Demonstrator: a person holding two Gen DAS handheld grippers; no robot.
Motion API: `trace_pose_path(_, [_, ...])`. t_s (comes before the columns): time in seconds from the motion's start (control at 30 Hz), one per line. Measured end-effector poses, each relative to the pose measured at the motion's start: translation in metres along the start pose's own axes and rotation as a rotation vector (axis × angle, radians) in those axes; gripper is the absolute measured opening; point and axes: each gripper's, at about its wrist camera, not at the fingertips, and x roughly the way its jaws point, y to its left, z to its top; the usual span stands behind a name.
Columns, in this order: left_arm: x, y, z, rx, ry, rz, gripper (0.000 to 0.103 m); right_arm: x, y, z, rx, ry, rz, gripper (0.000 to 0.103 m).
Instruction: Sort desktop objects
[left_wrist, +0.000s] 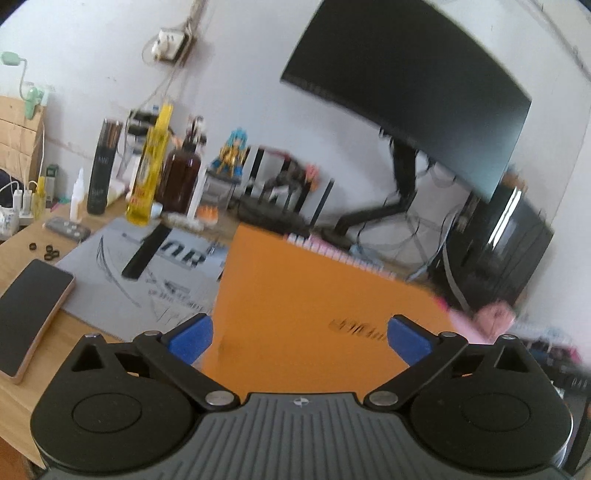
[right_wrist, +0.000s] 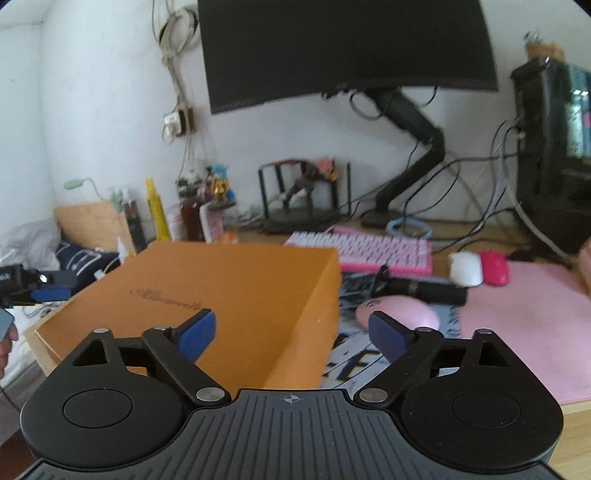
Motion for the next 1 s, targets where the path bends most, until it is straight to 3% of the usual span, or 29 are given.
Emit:
trace_pose_path(0.2, [-0.013, -0.025, -0.004, -0.041, -0.113, -0.027, 0.103, -0.035, -0.001, -0.008, 0.008, -0.08, -0.04, 0.103])
trace_pose_path(0.3, [-0.02, -0.042, -0.011, -0.031, -0.173, -0.007, 0.103, -0.053, -0.001, -0.014, 0.002, -0.115, -0.058, 0.103])
trace_pose_path(0.53, [-0.039, -0.084, -0.033, 0.099, -0.291, 0.072, 0.103, -0.084, -0.006, -0.032, 0.007, -0.192, -0.122, 0.103])
trace_pose_path(0.73, [-0.057, -0.115, -0.056, 0.191, -0.404, 0.095, 0.103, -0.109, -0.01, -0.052, 0.008, -0.273, -0.186, 0.103])
trace_pose_path(0.87, [-0.058, -0.13, -0.071, 0.264, -0.408, 0.133, 0.103, -0.124, -0.01, -0.074, -0.02, -0.361, -0.226, 0.103])
trace_pose_path(1.0, [-0.057, -0.134, -0.086, 0.294, -0.394, 0.182, 0.103, -0.129, -0.015, -0.093, -0.011, -0.371, -0.24, 0.103])
